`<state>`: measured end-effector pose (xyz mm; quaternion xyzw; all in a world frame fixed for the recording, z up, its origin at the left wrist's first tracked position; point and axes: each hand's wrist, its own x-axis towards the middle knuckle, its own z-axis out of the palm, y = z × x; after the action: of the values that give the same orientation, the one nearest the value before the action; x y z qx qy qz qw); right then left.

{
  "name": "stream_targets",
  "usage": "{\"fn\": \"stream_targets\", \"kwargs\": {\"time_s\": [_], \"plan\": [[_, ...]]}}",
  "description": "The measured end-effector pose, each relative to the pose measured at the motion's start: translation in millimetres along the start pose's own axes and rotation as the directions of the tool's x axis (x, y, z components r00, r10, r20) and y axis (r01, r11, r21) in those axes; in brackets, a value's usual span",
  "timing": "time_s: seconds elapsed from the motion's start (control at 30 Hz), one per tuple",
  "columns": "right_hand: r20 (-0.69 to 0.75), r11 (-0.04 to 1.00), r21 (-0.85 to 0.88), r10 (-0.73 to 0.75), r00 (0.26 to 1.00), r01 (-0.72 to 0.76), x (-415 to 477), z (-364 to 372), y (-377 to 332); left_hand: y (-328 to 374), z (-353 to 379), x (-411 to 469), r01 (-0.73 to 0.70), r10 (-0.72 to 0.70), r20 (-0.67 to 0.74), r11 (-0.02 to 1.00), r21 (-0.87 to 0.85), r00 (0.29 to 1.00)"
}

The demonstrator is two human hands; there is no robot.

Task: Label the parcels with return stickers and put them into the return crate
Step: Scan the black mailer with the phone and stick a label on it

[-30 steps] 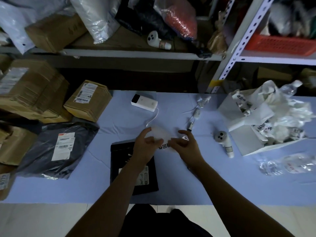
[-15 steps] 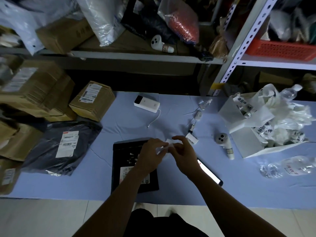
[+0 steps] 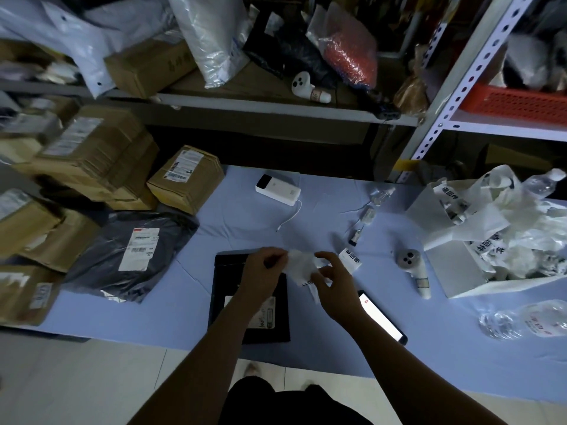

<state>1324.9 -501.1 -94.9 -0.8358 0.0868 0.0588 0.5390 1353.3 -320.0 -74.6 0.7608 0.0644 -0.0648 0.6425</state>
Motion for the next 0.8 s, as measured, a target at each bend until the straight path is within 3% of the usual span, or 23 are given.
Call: {"fn": "stream_targets", "kwargs": {"time_s": [0.1,0.23,0.33,0.4,0.5,0.63,0.8], "plan": [[-0.094,0.984,-0.047,0.165,0.982,-0.17,2,-2,12,8,-17,-4,0.048,-0.055,-0.061,0.993,-0.103,0.997],[-0.144,0.963,-0.261,0.029,0.989,-0.067,5,-1,18,12,-34,-12,0.075,-0.086,-0.047,0.98,-0.186,0.995],[0.043,0.992,0.04,0.118,0.992,-0.119,11,8,-7,9,-44,-17,0.09,-0.096,-0.028,0.983,-0.163,0.995],[0.262,0.918,0.286,0.2,0.944,-0.273,14,15,-30,5,-51,-19,0.112,-0.115,-0.004,0.977,-0.181,0.993],[0.435,0.762,0.519,0.153,0.887,-0.387,15,25,-50,-3,-63,-22,0.159,-0.147,0.064,0.951,-0.266,0.987],[0.525,0.756,0.517,0.092,0.846,-0.403,13,38,-50,-11,-81,-28,0.199,-0.162,0.132,0.913,-0.356,0.978],[0.43,0.829,0.451,0.122,0.894,-0.33,16,57,-39,-21,-106,-31,0.275,-0.257,0.097,0.912,-0.304,0.961]]}}
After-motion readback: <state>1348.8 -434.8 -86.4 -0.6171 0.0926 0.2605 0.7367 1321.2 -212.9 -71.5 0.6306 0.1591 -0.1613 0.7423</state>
